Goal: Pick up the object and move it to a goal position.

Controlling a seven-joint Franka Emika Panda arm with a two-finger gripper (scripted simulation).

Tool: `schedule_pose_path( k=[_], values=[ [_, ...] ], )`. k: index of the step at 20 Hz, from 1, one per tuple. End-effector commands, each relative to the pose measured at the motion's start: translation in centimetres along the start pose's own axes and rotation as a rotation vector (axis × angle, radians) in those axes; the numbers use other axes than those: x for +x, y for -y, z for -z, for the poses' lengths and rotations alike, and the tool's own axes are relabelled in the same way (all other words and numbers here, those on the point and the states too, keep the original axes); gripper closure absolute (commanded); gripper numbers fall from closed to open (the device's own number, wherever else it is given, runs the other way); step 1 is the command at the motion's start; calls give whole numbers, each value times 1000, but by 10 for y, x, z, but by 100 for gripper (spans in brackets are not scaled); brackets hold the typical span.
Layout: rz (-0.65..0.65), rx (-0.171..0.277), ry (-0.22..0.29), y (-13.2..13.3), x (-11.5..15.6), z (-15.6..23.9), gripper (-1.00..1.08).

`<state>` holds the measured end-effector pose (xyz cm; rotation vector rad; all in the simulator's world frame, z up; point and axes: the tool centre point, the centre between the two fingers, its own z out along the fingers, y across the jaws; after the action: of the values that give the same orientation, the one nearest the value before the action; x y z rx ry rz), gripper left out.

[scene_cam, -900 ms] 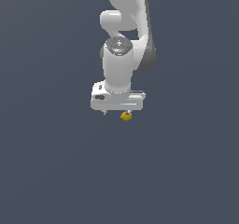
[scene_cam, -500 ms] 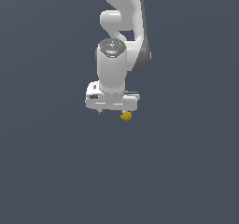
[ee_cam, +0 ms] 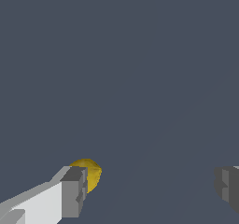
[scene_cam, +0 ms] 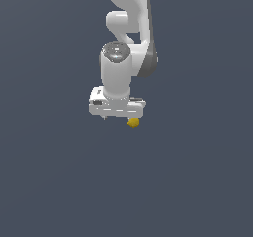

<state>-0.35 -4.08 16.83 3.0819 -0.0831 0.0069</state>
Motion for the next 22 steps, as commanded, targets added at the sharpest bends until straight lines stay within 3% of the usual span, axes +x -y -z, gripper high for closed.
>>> schedule_pose_path(
  k=[1,22],
  values=[
    [-16,3,1,4,-2,-3,-92],
    [-389,49,14,68,-58,-69,-92]
  ],
)
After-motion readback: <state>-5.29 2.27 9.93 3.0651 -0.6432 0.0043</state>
